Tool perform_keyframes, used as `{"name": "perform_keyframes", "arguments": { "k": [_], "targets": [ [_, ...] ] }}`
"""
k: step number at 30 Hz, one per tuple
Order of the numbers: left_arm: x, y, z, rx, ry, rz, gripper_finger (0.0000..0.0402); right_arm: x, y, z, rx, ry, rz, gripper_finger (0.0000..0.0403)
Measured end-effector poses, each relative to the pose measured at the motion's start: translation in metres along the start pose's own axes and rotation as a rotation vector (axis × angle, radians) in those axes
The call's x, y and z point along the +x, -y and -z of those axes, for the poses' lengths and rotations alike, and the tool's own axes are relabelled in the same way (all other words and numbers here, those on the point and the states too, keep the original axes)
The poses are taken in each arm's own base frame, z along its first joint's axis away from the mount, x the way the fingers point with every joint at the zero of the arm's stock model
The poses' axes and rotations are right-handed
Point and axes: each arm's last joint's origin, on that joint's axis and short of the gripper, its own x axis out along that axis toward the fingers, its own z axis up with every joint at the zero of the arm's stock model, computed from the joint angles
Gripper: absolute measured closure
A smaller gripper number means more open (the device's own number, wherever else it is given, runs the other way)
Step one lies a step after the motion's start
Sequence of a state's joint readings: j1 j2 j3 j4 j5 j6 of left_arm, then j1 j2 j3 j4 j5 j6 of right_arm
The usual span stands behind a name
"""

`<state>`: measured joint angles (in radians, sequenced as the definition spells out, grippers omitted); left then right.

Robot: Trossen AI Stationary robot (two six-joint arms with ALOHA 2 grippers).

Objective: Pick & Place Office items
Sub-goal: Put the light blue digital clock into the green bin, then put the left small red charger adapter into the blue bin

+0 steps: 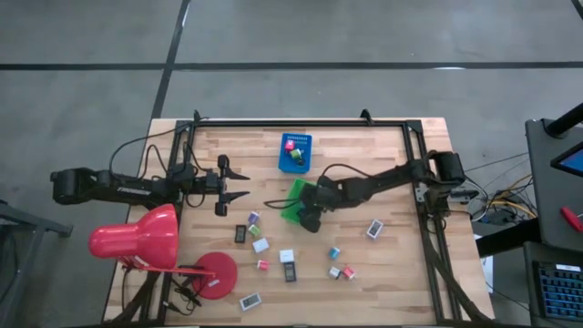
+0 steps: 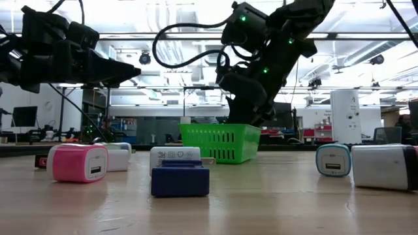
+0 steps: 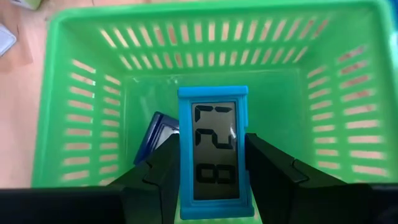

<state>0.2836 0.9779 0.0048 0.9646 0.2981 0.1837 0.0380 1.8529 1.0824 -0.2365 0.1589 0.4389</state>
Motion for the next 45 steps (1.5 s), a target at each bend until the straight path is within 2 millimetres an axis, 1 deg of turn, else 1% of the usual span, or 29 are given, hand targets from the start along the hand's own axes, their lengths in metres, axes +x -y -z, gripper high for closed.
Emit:
{"name": "perform_keyframes", "arguments": {
  "k": [15,20,22,25,29,34,38,45],
  "targets": [
    [0.000,0.000,0.000,0.004,0.000,0.000,0.0197,0.001,0.002,-0.002,0.007,0.007,0.001,0.0258],
    [0.000,0.000,0.000,0.004,0.000,0.000,0.0197,0.001,0.003,-0.002,0.007,0.016,0.018,0.0181],
    [0.000,0.000,0.000,0.004,0.000,0.000,0.0197,0.001,0.003,-0.003,0.007,0.020,0.021,0.0160],
    [0.000,0.000,0.000,0.004,0.000,0.000,0.0197,0.001,0.003,-0.003,0.008,0.032,0.028,0.0145],
    [0.000,0.000,0.000,0.003,0.000,0.000,0.0197,0.000,0.001,-0.006,-0.016,0.081,0.056,0.0141],
    [0.000,0.001,0.000,-0.015,0.001,0.004,0.0197,-0.002,-0.007,-0.010,-0.078,0.162,0.076,0.0139],
    [0.003,0.001,-0.001,-0.024,-0.023,0.019,0.0197,-0.007,-0.017,-0.014,-0.135,0.250,0.078,0.0140],
    [0.011,0.002,-0.005,-0.030,-0.072,0.048,0.0197,-0.021,-0.040,-0.016,-0.265,0.393,0.036,0.0147]
  ]
}}
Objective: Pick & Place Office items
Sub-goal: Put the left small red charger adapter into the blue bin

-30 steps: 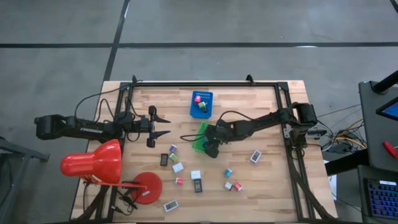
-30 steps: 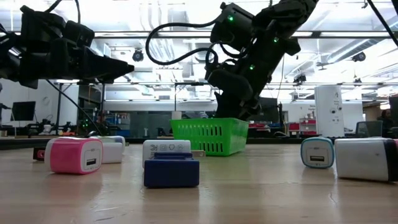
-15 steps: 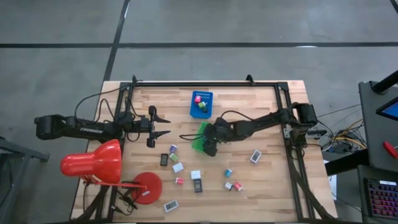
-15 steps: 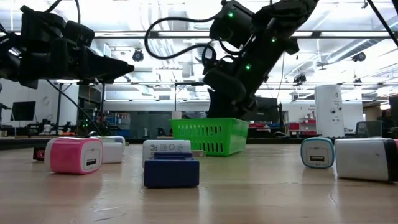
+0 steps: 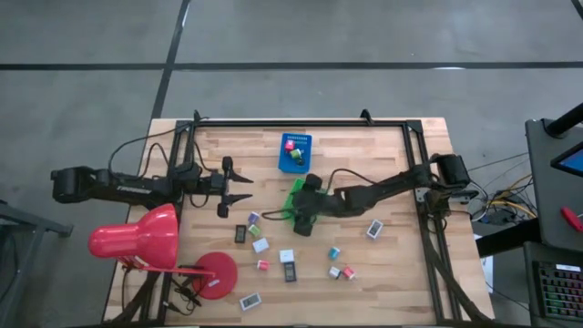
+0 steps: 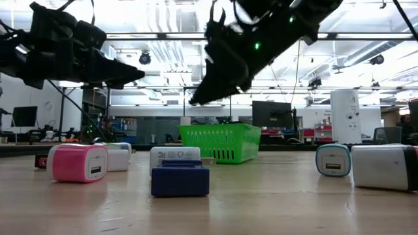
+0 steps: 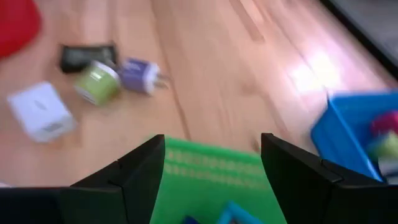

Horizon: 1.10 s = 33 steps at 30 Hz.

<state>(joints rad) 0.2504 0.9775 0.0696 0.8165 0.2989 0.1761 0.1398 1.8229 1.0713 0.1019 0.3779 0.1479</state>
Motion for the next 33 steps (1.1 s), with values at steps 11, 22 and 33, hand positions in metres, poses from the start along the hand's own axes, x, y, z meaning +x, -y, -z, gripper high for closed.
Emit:
{"name": "perform_keyframes", "arguments": {
  "k": [11,22,33],
  "targets": [
    [0.001,0.001,0.000,0.014,-0.005,0.008,0.0197,-0.019,-0.032,0.009,-0.144,0.199,-0.105,0.0145],
    [0.000,0.001,0.000,0.014,-0.003,0.013,0.0197,-0.040,-0.032,0.028,-0.116,0.576,-0.146,0.0145],
    [0.000,0.001,0.000,0.015,0.000,0.014,0.0197,-0.043,-0.027,0.041,-0.096,0.603,-0.151,0.0145]
  ]
}}
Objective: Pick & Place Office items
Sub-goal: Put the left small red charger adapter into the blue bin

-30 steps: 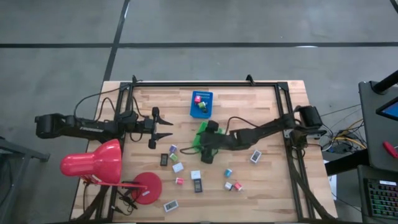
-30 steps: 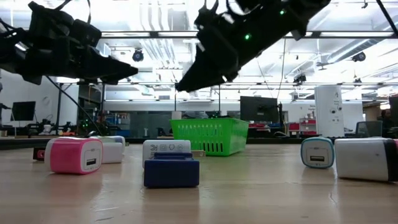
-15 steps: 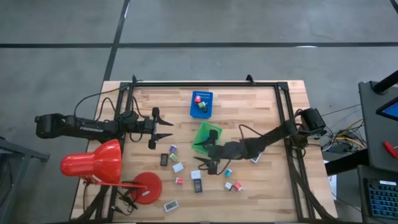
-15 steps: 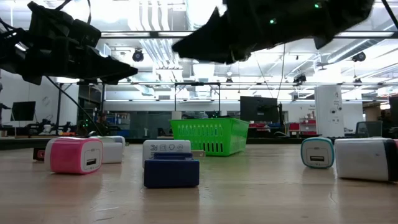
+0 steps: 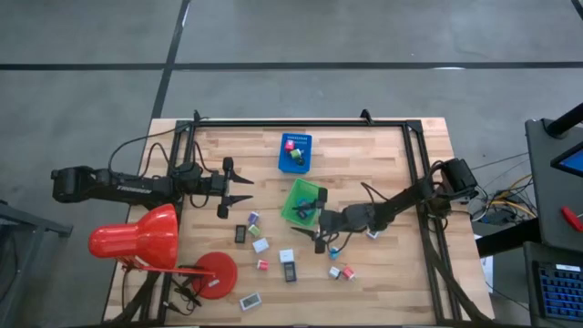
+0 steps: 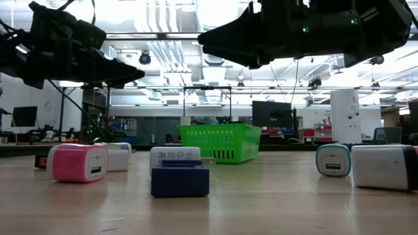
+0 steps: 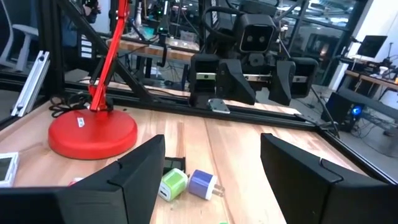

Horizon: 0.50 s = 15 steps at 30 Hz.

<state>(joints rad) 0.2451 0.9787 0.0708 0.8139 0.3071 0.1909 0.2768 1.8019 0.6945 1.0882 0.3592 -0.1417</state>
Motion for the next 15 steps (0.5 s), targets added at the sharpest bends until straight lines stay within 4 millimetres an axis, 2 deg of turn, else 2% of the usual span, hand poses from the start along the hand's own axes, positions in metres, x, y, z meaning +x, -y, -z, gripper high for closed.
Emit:
{"name": "perform_keyframes", "arguments": {
  "k": [15],
  "targets": [
    [0.0000,0.0003,-0.0001,0.008,0.002,0.009,0.0197,0.0003,-0.0003,0.0002,-0.002,-0.005,-0.001,0.0145]
  ]
}}
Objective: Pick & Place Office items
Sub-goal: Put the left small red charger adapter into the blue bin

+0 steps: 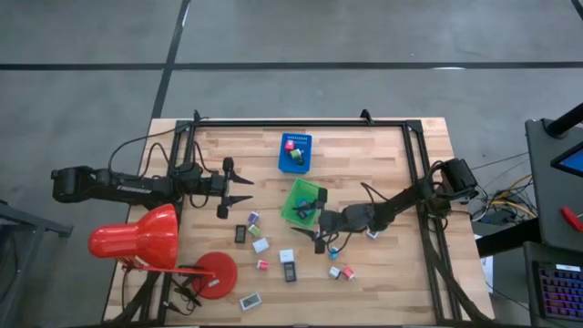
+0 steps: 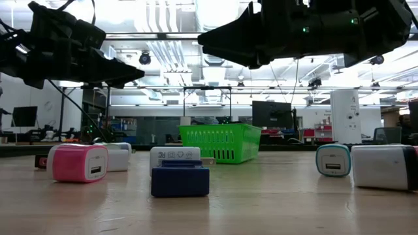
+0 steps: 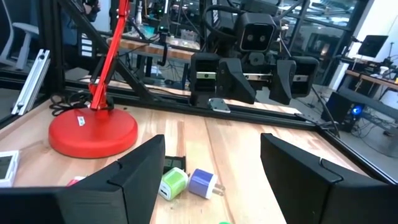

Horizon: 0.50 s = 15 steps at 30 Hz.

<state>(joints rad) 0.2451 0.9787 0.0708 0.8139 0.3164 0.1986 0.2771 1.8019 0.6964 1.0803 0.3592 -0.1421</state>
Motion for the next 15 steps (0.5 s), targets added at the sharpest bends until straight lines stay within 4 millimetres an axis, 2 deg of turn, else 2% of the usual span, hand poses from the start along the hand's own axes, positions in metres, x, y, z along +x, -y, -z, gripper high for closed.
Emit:
{"name": "perform_keyframes", "arguments": {
  "k": [3,7,10,15],
  "targets": [
    [0.000,0.001,0.000,0.000,0.003,0.020,0.0197,0.000,0.000,0.000,0.000,-0.001,0.000,0.0145],
    [0.001,0.006,0.002,-0.029,-0.010,0.193,0.0197,0.000,0.000,0.001,-0.003,-0.006,-0.001,0.0145],
    [0.007,0.012,0.000,-0.073,-0.094,0.299,0.0197,0.000,0.000,0.001,-0.002,-0.006,-0.001,0.0145],
    [0.019,0.025,-0.011,-0.048,-0.261,0.334,0.0197,0.000,0.000,0.001,-0.004,-0.009,-0.001,0.0145]
  ]
}}
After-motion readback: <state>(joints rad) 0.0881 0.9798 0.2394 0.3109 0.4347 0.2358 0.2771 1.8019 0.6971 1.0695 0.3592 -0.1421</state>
